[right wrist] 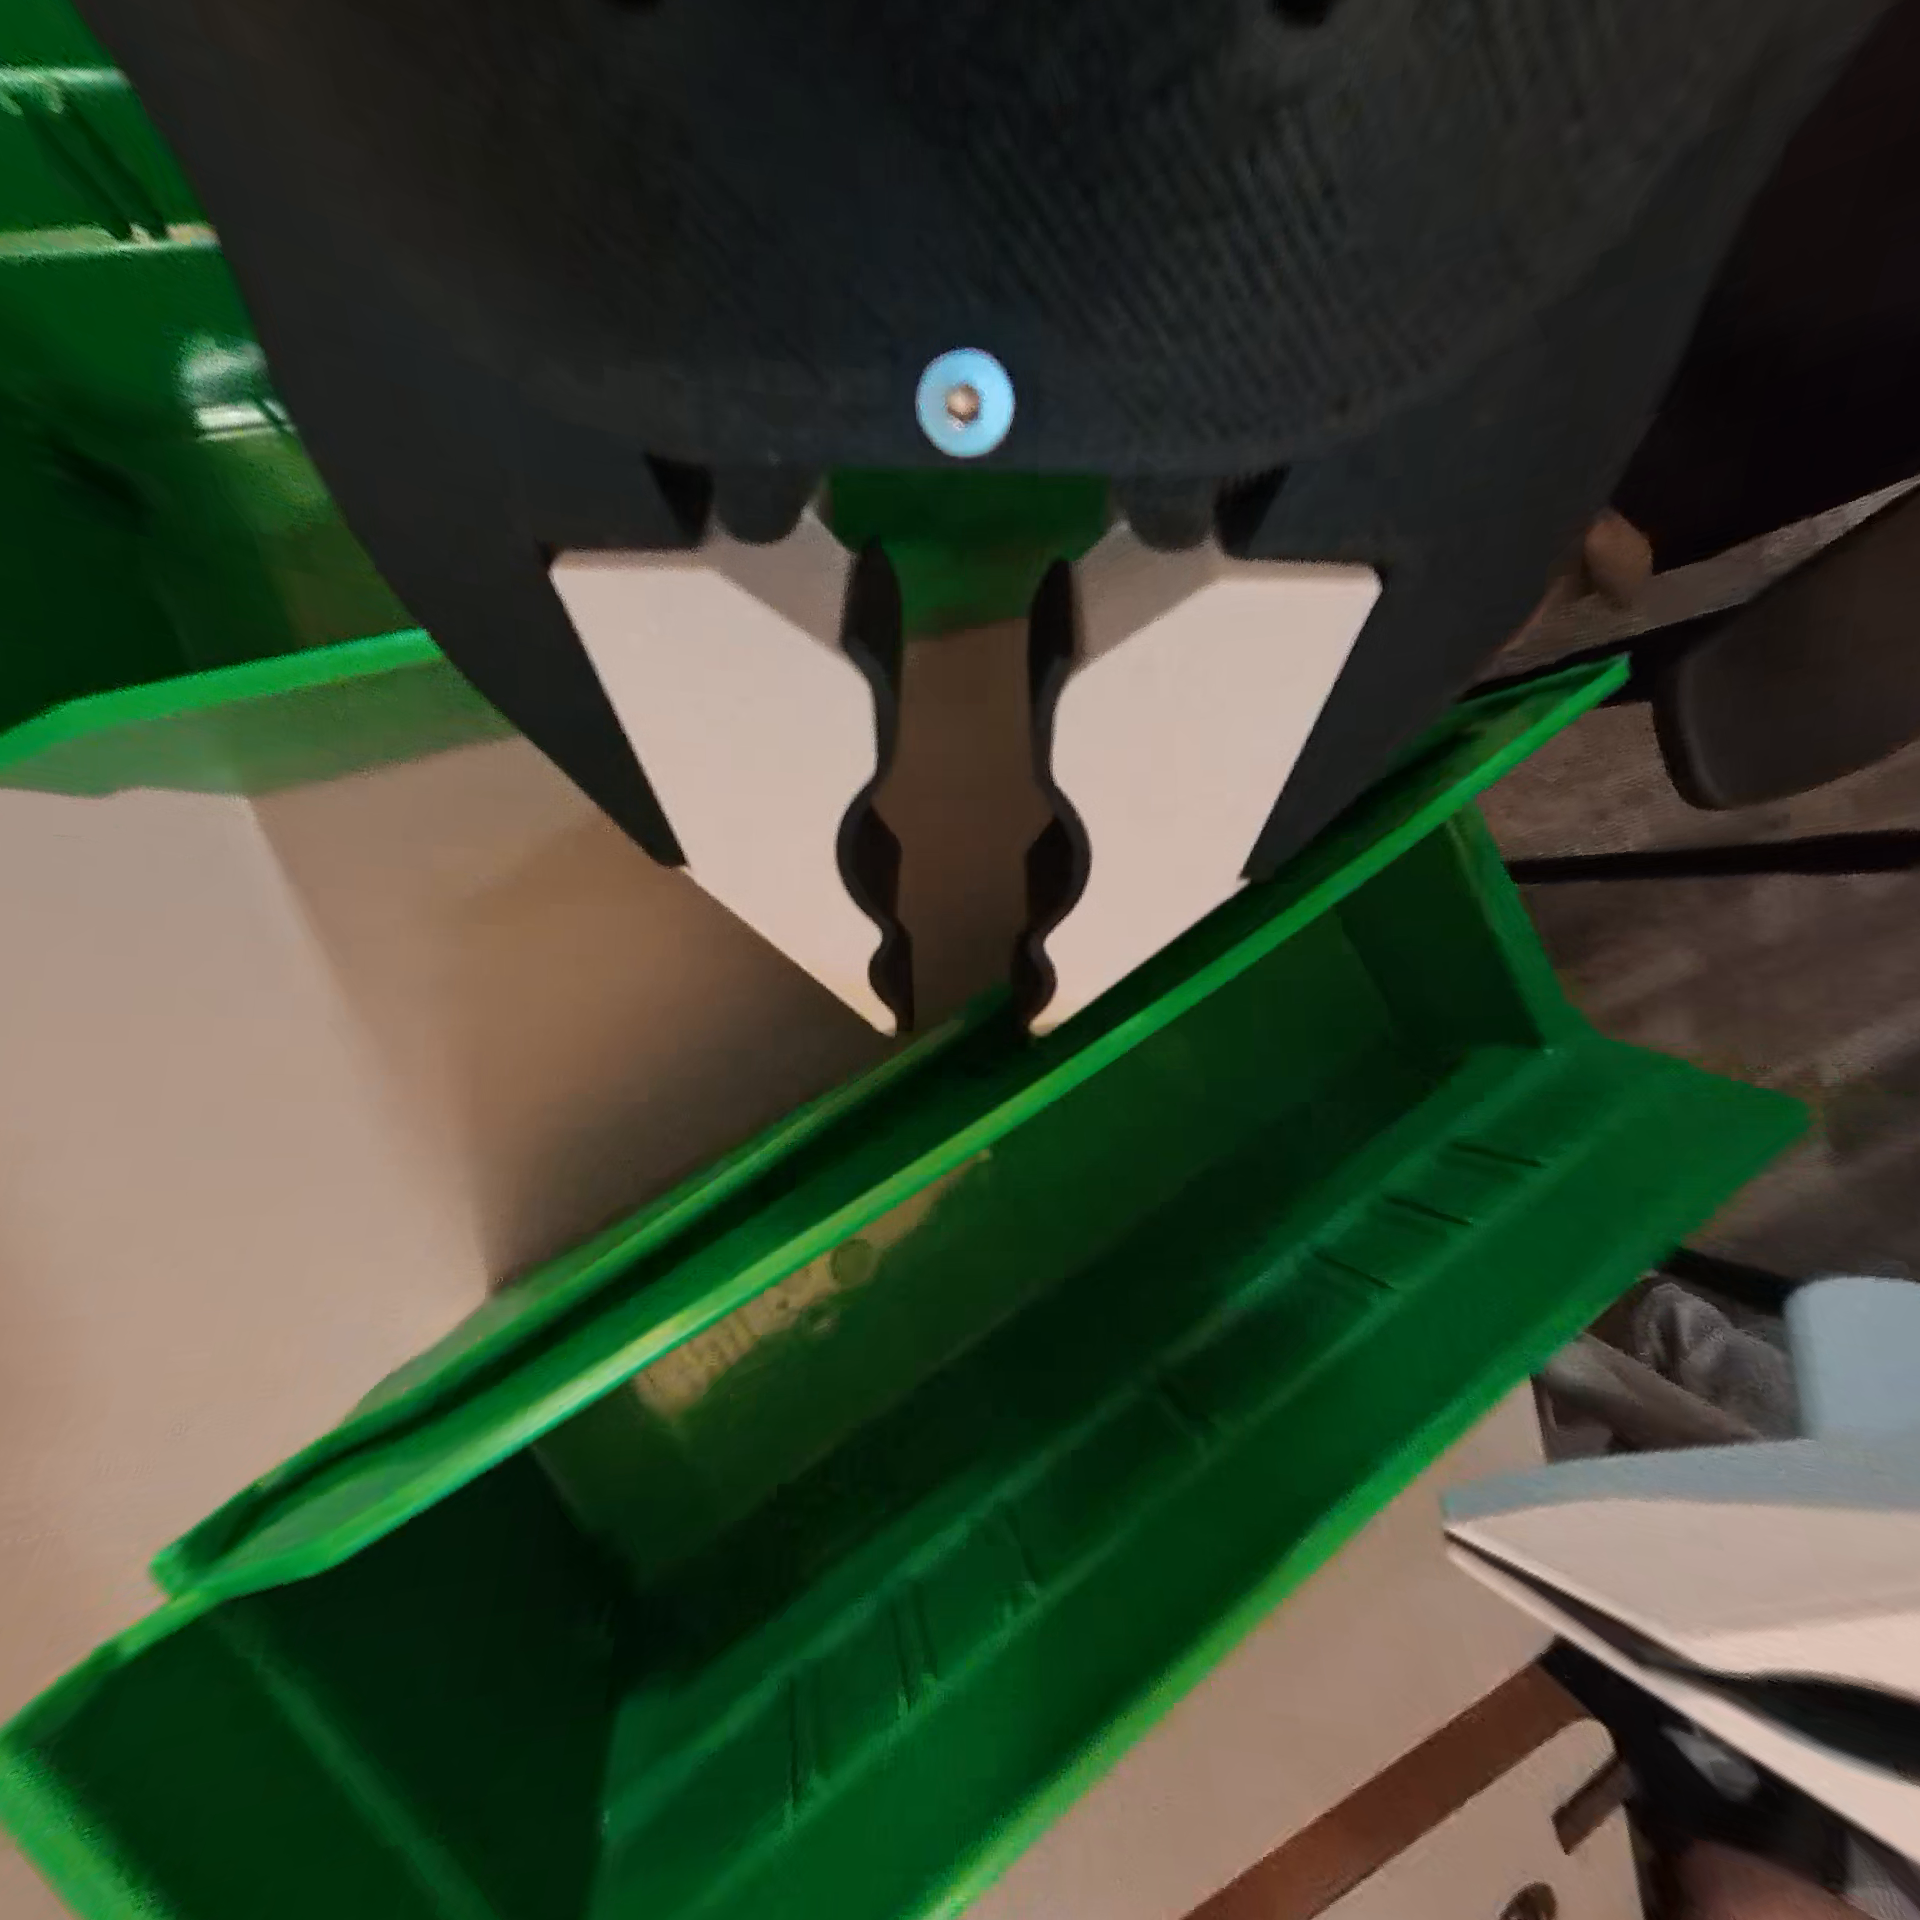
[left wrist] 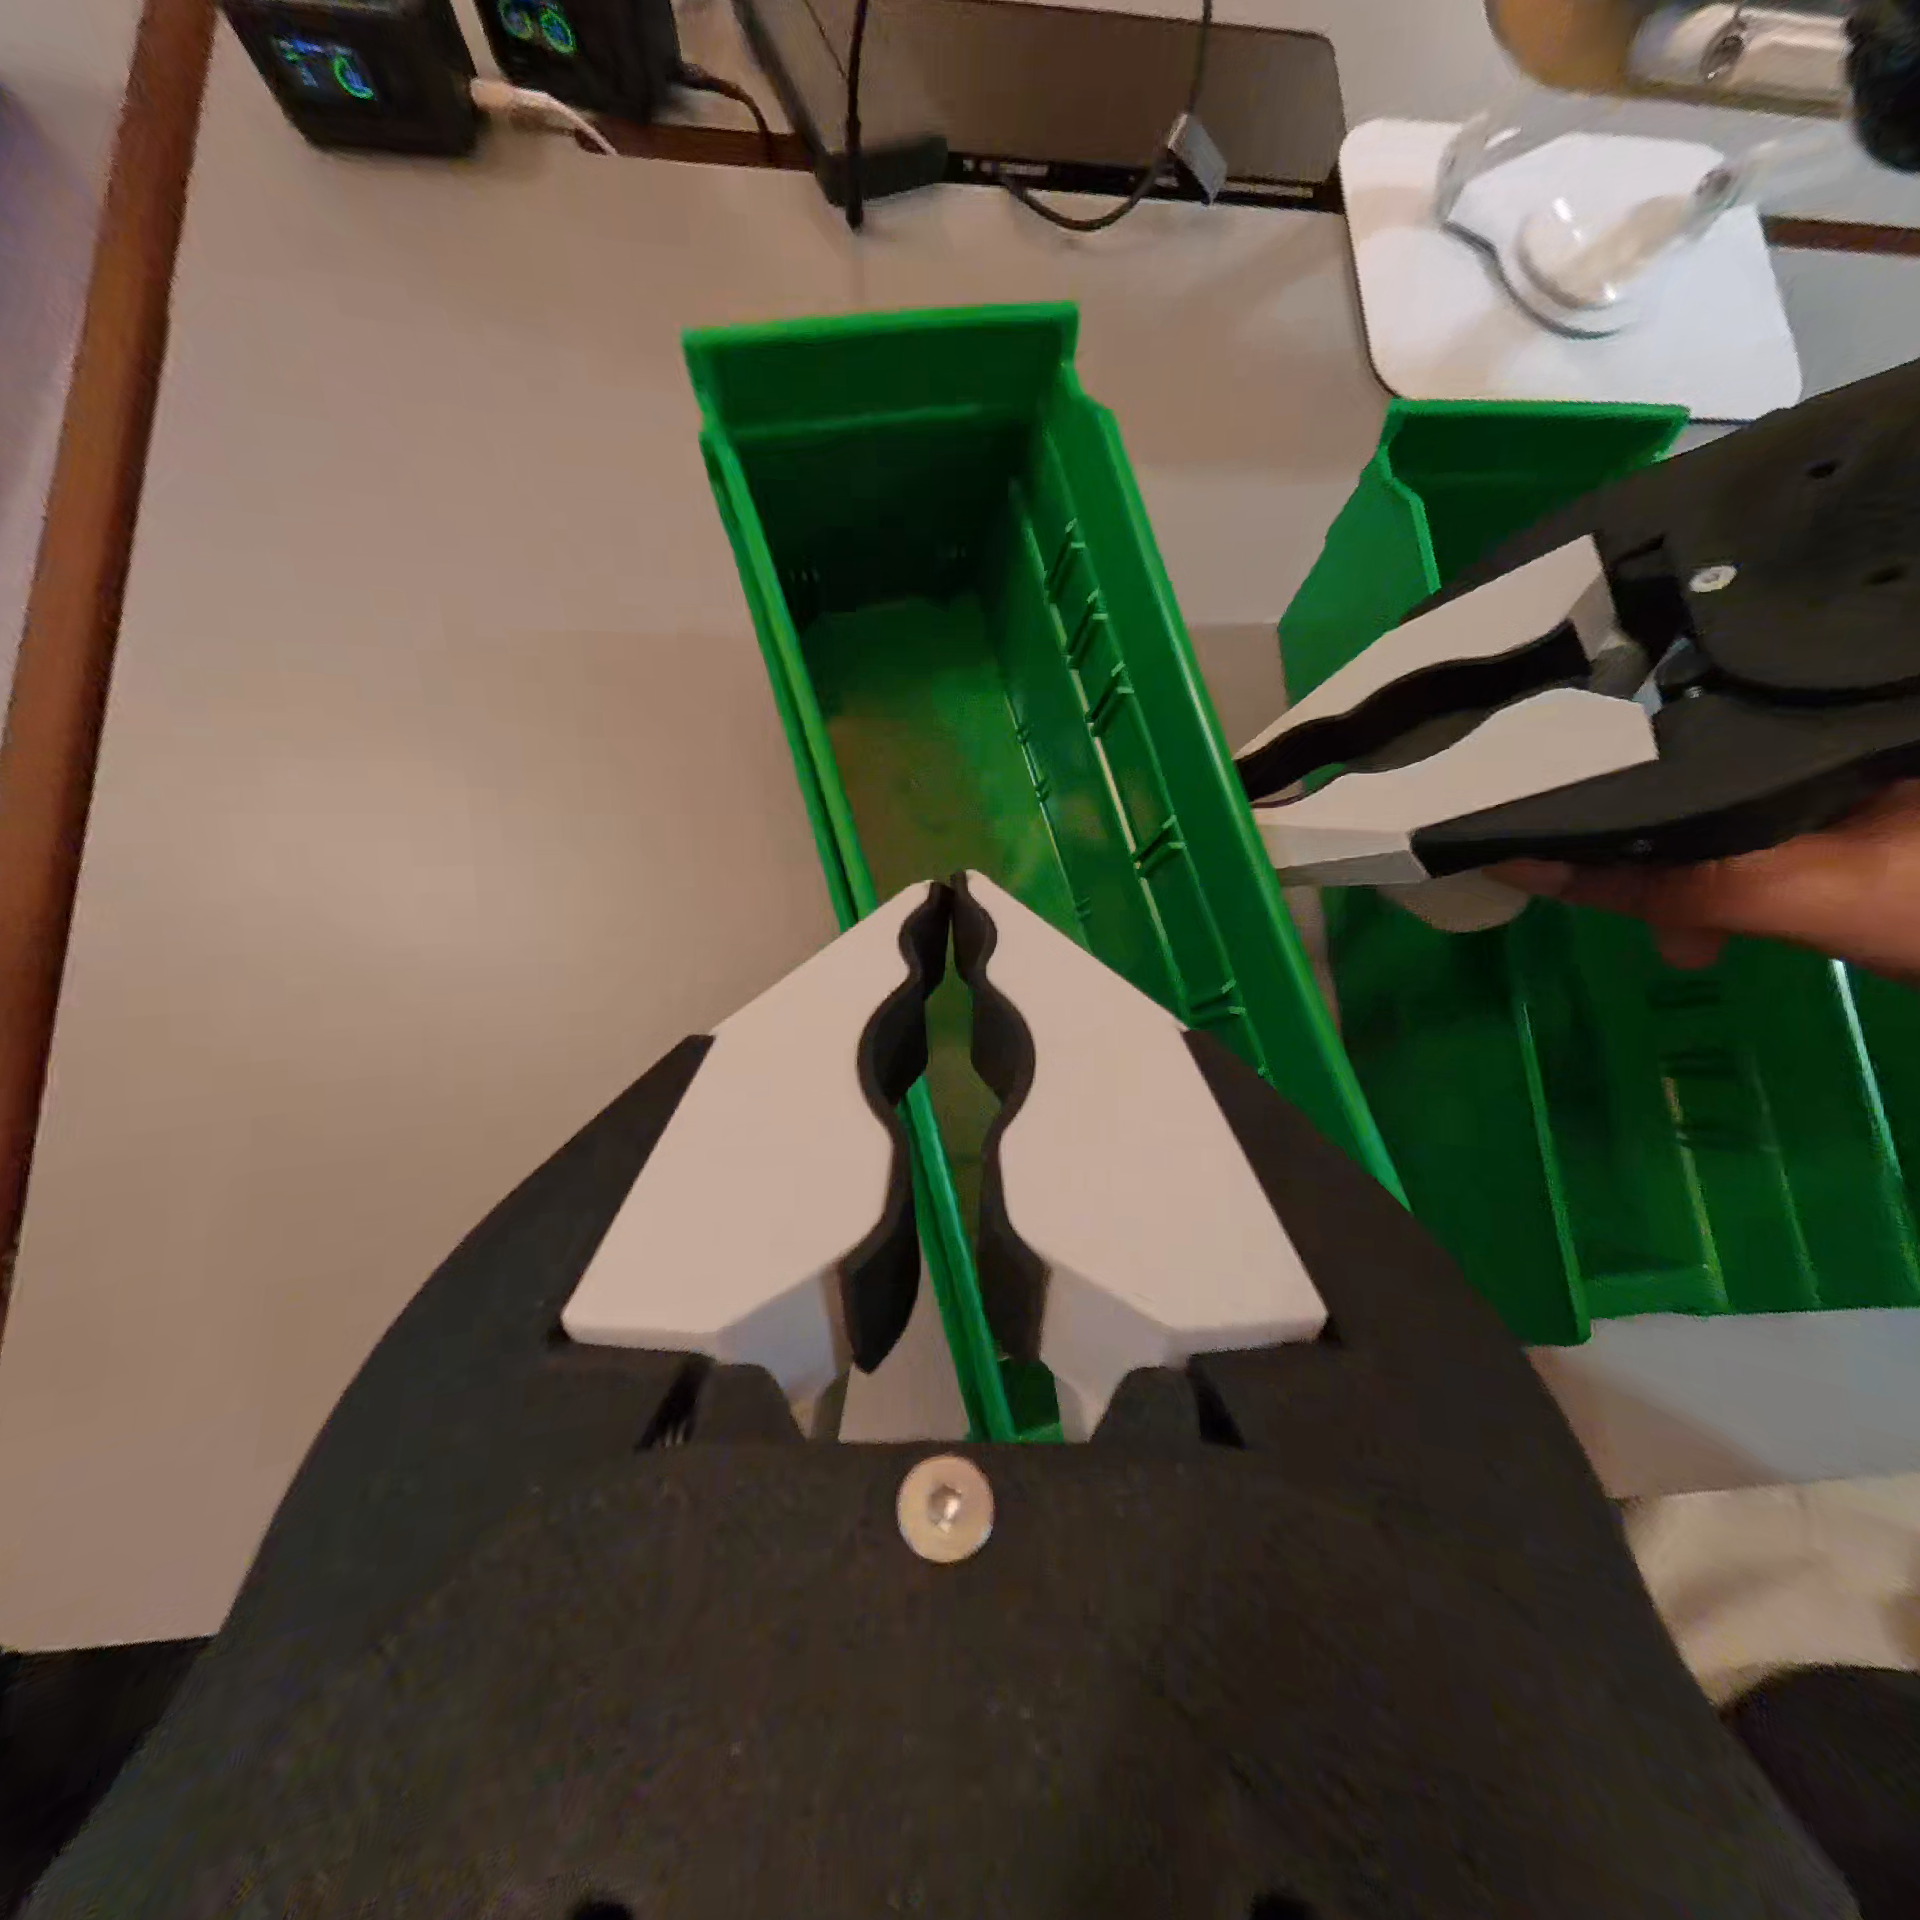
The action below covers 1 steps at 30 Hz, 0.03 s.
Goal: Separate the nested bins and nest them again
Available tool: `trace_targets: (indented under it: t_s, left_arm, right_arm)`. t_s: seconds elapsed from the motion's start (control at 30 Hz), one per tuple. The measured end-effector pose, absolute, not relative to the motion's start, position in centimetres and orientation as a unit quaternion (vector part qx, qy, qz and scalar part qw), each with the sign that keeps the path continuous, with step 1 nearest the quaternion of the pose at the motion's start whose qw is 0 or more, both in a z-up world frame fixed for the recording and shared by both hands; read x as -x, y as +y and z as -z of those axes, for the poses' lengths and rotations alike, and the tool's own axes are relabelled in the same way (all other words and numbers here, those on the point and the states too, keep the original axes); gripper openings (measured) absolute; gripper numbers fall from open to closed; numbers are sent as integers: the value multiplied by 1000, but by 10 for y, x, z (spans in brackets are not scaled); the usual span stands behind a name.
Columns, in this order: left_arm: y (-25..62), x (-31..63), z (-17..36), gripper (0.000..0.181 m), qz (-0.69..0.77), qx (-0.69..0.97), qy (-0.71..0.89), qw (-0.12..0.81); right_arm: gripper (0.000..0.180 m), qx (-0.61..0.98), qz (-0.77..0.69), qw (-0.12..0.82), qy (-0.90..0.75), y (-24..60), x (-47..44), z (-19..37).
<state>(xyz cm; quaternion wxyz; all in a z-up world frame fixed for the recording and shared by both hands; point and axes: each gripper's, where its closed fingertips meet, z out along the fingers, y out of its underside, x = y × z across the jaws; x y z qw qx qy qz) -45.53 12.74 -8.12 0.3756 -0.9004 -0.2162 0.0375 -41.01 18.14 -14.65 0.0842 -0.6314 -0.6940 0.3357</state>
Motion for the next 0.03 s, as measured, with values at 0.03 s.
trace_targets:
  t_s: [0.03]
  left_arm:
    - [125,456,78,0,-45,900,-215,376]
  right_arm:
    - [17,629,-336,81,-696,179,411,145]
